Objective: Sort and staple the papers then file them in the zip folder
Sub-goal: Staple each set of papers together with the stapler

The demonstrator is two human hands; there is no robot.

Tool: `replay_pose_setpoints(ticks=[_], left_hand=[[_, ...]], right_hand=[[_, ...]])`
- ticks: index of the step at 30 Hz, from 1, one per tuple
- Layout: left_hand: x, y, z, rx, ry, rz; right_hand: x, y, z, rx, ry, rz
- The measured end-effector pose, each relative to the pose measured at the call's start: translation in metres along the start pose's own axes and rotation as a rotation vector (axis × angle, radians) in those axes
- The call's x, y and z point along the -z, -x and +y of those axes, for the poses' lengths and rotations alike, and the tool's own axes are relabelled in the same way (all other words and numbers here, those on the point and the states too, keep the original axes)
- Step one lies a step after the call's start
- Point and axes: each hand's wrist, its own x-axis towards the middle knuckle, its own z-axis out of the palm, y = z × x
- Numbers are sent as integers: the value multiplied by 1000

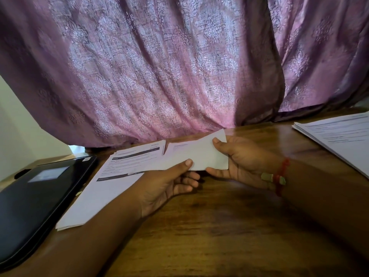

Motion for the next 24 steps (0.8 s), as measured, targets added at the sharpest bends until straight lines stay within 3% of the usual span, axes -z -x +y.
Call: replay_pose_setpoints(ticks=[7,16,24], left_hand=[[0,2,4,0,62,44],[-5,0,-2,6,9,42],[-6,-2,-5,21,7,67]], right_hand=[[-6,9,-2,-35,-5,-18],[15,21,7,-75,167,-99],[17,18,14,-51,123,-122]])
